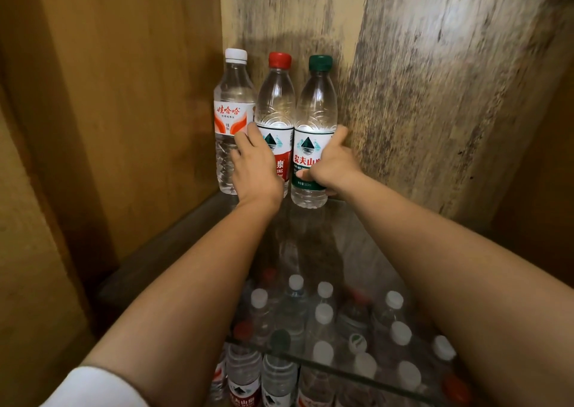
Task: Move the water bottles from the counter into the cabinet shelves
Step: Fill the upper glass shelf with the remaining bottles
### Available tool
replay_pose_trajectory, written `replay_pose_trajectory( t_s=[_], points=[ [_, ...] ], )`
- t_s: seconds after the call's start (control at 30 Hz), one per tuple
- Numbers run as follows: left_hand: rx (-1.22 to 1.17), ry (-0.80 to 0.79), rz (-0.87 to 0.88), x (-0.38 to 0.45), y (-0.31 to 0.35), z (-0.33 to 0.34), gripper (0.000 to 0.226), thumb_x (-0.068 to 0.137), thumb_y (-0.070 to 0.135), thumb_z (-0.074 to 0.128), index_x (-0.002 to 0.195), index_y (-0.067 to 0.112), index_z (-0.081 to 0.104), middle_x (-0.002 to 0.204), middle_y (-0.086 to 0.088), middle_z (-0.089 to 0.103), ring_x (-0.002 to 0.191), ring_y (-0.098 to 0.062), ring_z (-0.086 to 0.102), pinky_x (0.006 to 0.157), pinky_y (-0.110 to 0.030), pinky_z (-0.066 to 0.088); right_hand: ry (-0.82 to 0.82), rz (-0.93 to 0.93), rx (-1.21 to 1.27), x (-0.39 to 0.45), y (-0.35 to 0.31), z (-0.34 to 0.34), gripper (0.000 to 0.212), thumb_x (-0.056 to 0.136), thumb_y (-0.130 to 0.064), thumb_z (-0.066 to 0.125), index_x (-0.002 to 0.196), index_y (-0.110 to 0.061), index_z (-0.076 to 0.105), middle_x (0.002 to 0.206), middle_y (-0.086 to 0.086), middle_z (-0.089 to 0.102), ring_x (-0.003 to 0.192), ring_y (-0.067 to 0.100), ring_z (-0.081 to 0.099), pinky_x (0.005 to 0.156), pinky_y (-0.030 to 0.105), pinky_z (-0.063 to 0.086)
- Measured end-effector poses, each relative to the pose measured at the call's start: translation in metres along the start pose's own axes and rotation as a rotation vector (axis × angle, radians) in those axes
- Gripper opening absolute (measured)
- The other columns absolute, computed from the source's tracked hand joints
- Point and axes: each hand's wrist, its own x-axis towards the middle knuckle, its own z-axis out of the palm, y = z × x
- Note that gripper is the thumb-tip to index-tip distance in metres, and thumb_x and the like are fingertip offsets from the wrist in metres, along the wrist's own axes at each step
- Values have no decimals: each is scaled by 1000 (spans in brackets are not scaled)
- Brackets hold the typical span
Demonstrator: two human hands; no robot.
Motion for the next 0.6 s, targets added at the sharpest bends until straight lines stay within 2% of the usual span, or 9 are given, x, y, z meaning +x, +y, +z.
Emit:
replay_pose_trajectory(
  t_s=[0.1, 0.33, 0.47, 0.53, 0.6],
  points=[
    [-2, -8, 9, -1, 1, 0, 100, 71, 5, 77, 145, 12, 10, 139, -17, 29, 122, -37, 41, 92, -42, 44, 54, 4, -13, -3, -2, 7, 87, 76, -20, 74, 134, -13, 11, 120, 12, 55, 110, 32, 55, 89, 38, 48],
    [-150, -143, 34, -4, -8, -11, 99, 75, 1, 72, 147, 16, 6, 140, -18, 26, 127, -35, 37, 100, -44, 39, 112, 51, -13, -8, -8, 14, 89, 76, -21, 74, 138, -14, 9, 122, 14, 55, 113, 33, 53, 86, 38, 44],
    [-148, -230, 73, -13, -7, -25, 91, 78, 10, 71, 146, 19, 11, 140, -16, 28, 128, -35, 38, 101, -47, 38, 23, 61, 127, -14, -5, 6, 88, 77, -14, 73, 138, -14, 10, 125, 13, 51, 113, 30, 52, 91, 34, 44],
    [-146, -250, 85, -19, -3, -31, 83, 79, 12, 69, 144, 17, 18, 140, -15, 32, 127, -35, 39, 100, -48, 38, -60, 61, 262, -22, -4, 2, 89, 75, -7, 73, 138, -12, 10, 128, 14, 48, 118, 29, 49, 101, 38, 42],
    [-168, -278, 105, -25, 3, -36, 74, 78, 11, 68, 140, 14, 28, 135, -15, 41, 124, -35, 43, 100, -47, 40, -104, 36, 352, -32, -3, -4, 84, 74, 0, 71, 136, -7, 15, 130, 16, 48, 119, 28, 49, 103, 40, 42]
  ],
)
